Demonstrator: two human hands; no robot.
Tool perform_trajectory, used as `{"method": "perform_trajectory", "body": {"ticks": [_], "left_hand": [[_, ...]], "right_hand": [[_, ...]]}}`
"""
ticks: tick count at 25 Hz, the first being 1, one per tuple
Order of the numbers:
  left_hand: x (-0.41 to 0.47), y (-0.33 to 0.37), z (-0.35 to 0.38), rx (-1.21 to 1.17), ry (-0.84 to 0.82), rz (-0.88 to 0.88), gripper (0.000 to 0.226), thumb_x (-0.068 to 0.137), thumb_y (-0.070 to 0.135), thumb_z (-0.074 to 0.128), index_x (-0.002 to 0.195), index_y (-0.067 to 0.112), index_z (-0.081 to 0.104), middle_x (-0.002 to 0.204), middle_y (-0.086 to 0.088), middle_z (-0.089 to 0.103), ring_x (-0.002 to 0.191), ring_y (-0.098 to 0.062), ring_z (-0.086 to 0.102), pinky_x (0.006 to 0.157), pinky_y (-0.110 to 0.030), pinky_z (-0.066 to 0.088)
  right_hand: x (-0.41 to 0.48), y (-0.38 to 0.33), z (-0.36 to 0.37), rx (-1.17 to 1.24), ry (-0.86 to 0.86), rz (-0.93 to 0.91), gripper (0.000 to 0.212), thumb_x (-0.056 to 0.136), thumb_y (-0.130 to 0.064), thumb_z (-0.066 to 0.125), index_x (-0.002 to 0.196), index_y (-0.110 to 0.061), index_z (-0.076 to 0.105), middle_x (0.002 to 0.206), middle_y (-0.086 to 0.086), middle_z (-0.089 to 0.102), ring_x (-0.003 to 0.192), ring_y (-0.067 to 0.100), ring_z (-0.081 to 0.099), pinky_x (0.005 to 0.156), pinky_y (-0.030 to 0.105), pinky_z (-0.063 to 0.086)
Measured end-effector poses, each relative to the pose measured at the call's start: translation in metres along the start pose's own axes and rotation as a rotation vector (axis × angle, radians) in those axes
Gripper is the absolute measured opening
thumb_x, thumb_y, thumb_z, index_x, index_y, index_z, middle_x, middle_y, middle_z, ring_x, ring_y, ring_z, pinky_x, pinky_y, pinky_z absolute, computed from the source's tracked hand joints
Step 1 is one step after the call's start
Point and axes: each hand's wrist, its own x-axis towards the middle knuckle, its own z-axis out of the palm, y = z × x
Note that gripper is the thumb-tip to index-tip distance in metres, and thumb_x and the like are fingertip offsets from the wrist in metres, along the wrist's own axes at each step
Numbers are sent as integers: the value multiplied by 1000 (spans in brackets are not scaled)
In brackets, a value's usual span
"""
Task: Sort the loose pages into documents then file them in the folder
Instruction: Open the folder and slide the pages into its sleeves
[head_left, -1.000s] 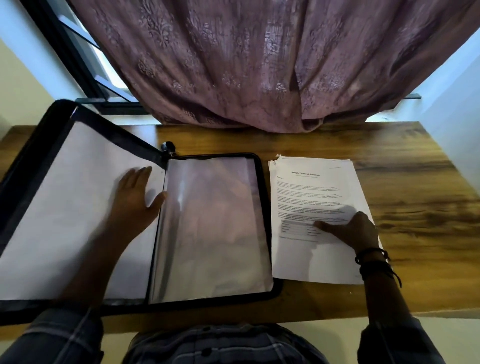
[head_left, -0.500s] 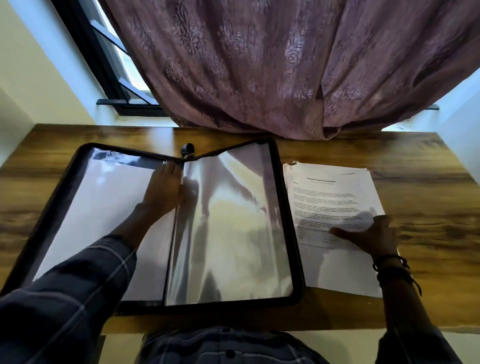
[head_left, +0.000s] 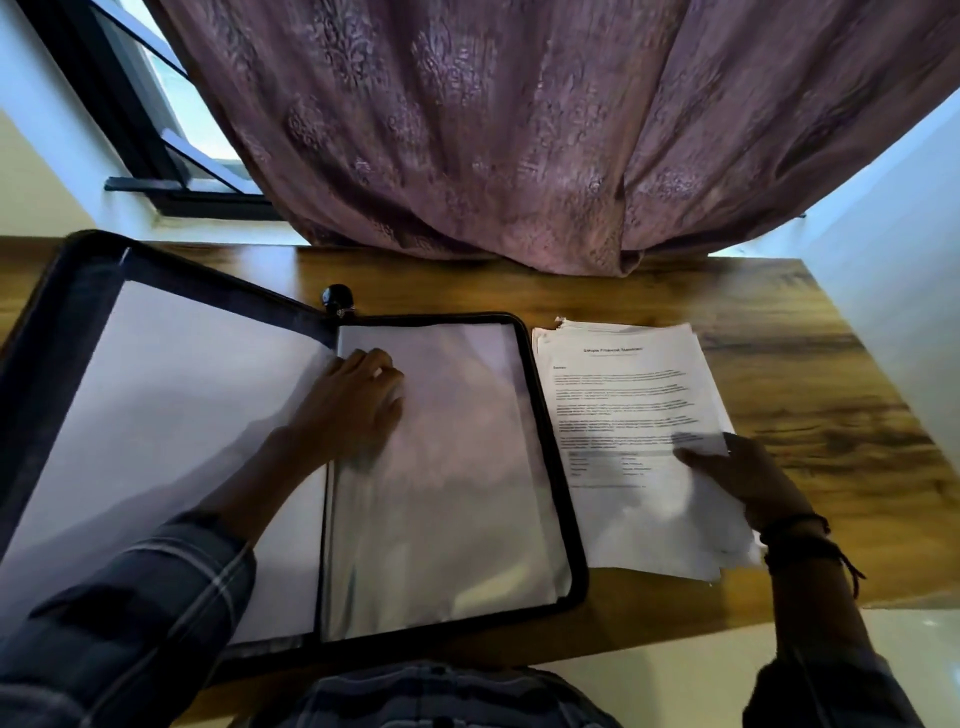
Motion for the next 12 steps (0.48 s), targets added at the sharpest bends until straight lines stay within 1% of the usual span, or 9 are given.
{"method": "perform_trajectory", "body": {"ticks": [1,2,3,5,7,8,9,10,12], "left_hand": [[1,1,2,-20,-6,-18,29,90,36,50,104,15,64,112,-7,57,99,-26,56,82,-41,46],[2,2,5,-43,-16,-38,27,90,32,53,106,14,65,114,-7,57,101,-26,56,83,-41,46],[3,2,7,-73,-14,-56,27,88,29,55,108,13,65,114,-7,57,101,-27,57,83,-41,47],[4,1,12,-138,1,-65,29,85,23,55,110,12,65,111,-9,58,100,-29,59,80,-42,50],[4,2,13,-207,20,-21,24,87,16,57,109,9,66,108,-9,61,100,-27,59,81,-40,52],[4,6,12,-270,38,-7,20,89,13,60,107,8,66,107,-7,63,101,-24,59,82,-35,50],[3,12,8,-367,56,-35,18,92,14,62,108,8,66,107,-4,63,100,-19,59,81,-29,47],[3,18,4,-498,52,-116,21,93,20,64,111,9,66,107,0,62,96,-13,59,78,-26,47],[4,33,-9,-839,-10,-292,38,87,41,67,113,13,65,105,3,64,83,-6,63,73,-31,57]], "right_hand": [[-4,-7,-6,21,-13,-16,25,83,-11,74,108,-9,72,108,5,73,101,26,69,84,32,55],[-9,-17,-13,52,-16,-42,25,84,-10,74,109,-10,71,106,6,74,100,28,70,85,39,57],[-15,-26,-23,91,-8,-69,26,84,-8,72,110,-10,70,105,6,75,96,27,71,82,39,59],[-27,-46,-46,181,31,-93,24,86,-8,70,109,-11,69,102,6,75,88,23,73,73,33,61],[-33,-57,-70,227,43,-73,25,86,-18,70,111,-18,70,106,6,74,92,28,73,81,45,59],[-36,-60,-79,265,23,-56,26,86,-20,70,113,-19,69,110,7,74,95,32,72,86,52,56],[-36,-62,-83,308,-12,-42,26,88,-20,67,114,-19,69,111,7,73,97,33,71,87,53,55],[-37,-64,-80,357,-42,-17,24,90,-17,64,113,-18,69,111,7,73,96,31,72,82,49,57],[-38,-67,-58,447,-104,22,22,93,-10,58,112,-12,68,110,11,73,93,28,73,72,39,61]]}}
